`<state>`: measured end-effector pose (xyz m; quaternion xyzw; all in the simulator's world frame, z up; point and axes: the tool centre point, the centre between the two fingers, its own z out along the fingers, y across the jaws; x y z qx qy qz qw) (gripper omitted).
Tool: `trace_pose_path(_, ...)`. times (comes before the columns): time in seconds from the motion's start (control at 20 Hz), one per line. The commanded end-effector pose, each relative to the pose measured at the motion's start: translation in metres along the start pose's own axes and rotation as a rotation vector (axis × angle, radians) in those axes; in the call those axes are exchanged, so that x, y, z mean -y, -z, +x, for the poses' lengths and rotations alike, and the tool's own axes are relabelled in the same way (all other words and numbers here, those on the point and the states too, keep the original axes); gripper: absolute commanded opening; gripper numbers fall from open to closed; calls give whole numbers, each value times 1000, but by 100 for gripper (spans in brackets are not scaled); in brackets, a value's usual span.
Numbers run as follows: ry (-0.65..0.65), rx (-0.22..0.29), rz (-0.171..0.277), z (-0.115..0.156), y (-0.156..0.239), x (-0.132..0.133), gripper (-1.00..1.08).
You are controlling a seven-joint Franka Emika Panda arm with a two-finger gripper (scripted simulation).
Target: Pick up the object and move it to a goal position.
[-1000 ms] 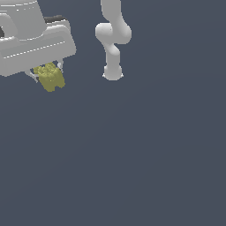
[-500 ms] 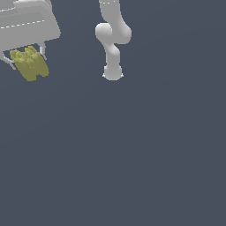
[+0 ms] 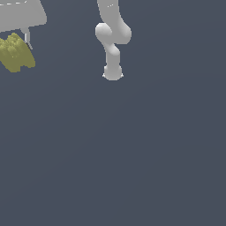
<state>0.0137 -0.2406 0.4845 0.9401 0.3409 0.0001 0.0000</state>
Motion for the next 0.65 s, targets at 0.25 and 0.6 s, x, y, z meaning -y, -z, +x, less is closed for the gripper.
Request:
trace_pose_path(0.25,0,0,0,-1,11,-7,-100)
trace_pose_path(0.6,0,0,0,-1,13,-8,-100)
